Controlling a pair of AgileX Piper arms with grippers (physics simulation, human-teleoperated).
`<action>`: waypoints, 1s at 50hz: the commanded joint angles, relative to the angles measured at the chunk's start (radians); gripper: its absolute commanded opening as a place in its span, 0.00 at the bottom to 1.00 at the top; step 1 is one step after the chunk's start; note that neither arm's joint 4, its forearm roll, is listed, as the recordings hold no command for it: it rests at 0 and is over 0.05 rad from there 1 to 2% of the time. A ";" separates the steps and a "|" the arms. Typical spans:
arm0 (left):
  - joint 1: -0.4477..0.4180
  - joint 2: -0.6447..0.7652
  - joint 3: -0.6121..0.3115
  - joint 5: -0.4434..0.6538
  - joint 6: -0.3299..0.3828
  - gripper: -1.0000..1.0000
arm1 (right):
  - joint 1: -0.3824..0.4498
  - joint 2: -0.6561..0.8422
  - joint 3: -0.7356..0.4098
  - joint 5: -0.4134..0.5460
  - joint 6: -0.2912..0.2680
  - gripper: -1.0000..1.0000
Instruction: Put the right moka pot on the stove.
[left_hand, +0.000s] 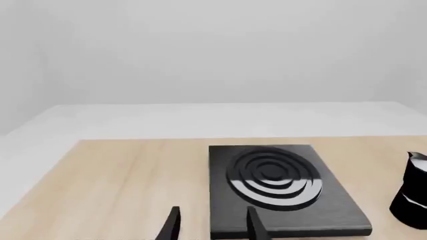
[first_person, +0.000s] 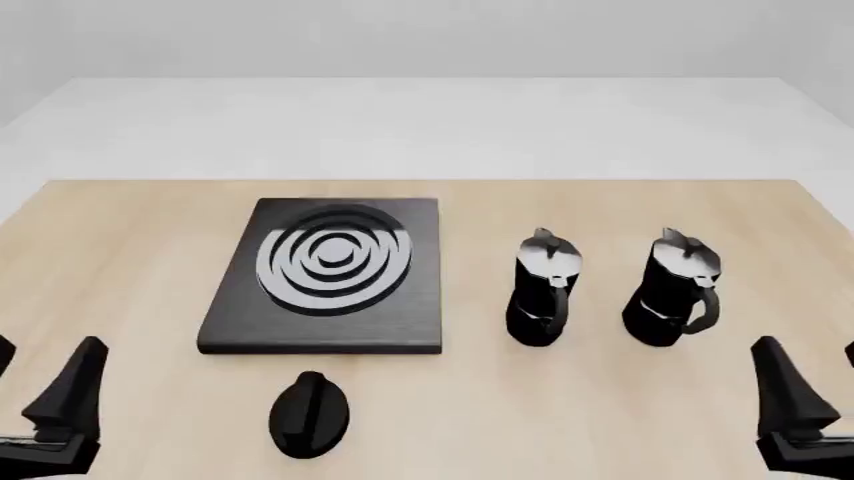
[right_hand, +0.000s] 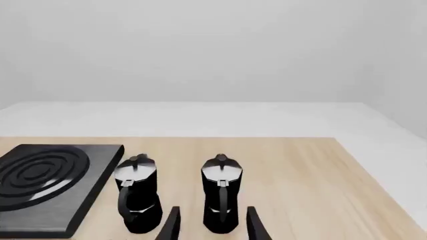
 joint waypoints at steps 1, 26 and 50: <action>0.026 -0.020 -0.002 0.023 0.000 1.00 | 0.002 -0.023 -0.011 0.030 -0.012 1.00; 0.026 -0.022 -0.003 0.025 0.000 1.00 | 0.012 0.304 -0.107 -0.119 -0.001 1.00; 0.026 -0.023 -0.005 0.027 0.000 1.00 | -0.028 0.669 -0.096 -0.306 -0.054 1.00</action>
